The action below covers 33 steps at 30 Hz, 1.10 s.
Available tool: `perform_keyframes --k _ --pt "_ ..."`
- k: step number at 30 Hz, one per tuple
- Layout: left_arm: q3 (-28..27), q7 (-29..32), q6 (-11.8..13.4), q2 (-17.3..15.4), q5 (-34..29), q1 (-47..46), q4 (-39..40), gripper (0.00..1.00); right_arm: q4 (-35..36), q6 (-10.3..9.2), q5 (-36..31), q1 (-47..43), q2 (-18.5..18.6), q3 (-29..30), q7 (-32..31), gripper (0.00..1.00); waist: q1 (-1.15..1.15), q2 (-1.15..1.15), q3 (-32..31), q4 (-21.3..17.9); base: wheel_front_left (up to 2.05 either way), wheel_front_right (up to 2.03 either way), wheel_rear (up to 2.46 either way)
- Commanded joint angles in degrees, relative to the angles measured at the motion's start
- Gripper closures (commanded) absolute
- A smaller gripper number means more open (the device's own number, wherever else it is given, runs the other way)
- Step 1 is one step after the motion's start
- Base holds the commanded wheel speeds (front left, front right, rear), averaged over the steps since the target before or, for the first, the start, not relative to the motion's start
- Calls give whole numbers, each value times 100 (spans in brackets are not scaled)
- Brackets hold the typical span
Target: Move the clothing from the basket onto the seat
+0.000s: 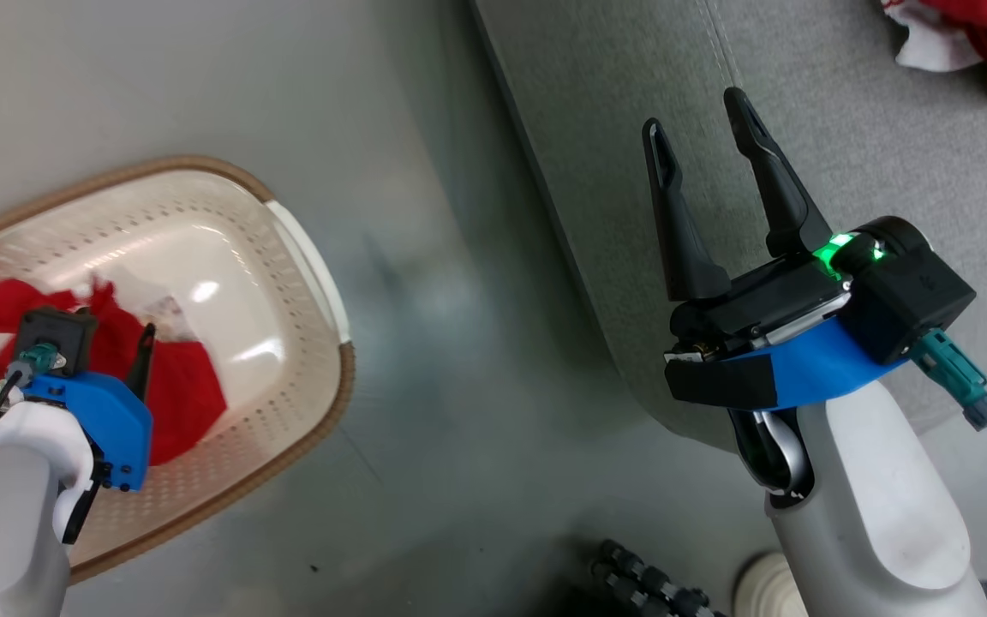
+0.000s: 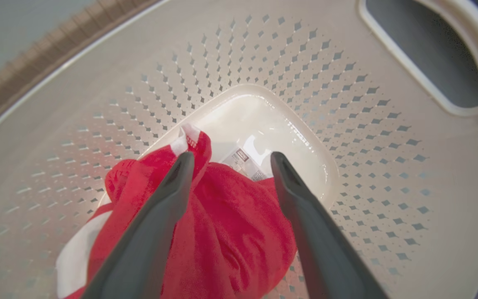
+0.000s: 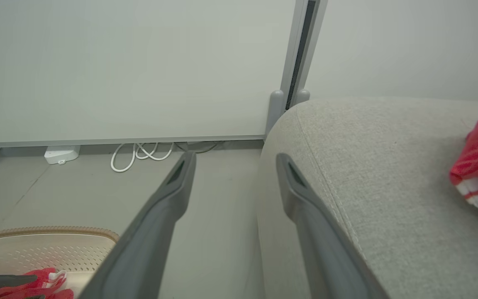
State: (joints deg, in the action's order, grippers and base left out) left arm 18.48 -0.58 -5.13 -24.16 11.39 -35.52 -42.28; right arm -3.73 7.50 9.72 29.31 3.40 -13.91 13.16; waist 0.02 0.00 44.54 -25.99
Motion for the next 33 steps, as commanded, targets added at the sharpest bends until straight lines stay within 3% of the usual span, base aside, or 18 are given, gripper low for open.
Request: perform_keyframes --k 1,7,12,20,33 --pt "-10 150 115 -61 -46 -137 -125 0 -34 -2 62 44 -54 -12 57 0 -2 0 428 -336 0 0 0" --pt "47 614 780 -52 -277 -321 -513 0 -77 -2 85 -86 -60 -74 121 0 -2 0 514 -306 0 0 0" --pt "168 841 1009 -84 -435 -382 -682 0 -85 -2 196 -119 -60 -126 156 0 -2 0 573 -282 0 0 0" --pt "308 1286 816 68 -321 -460 -911 0 -10 -2 299 -152 -60 -120 180 0 -2 0 685 -225 0 0 0" --pt "157 1258 622 570 164 -726 -1240 0 307 -2 159 -256 -59 -3 106 0 -2 0 982 -21 6 6 6"
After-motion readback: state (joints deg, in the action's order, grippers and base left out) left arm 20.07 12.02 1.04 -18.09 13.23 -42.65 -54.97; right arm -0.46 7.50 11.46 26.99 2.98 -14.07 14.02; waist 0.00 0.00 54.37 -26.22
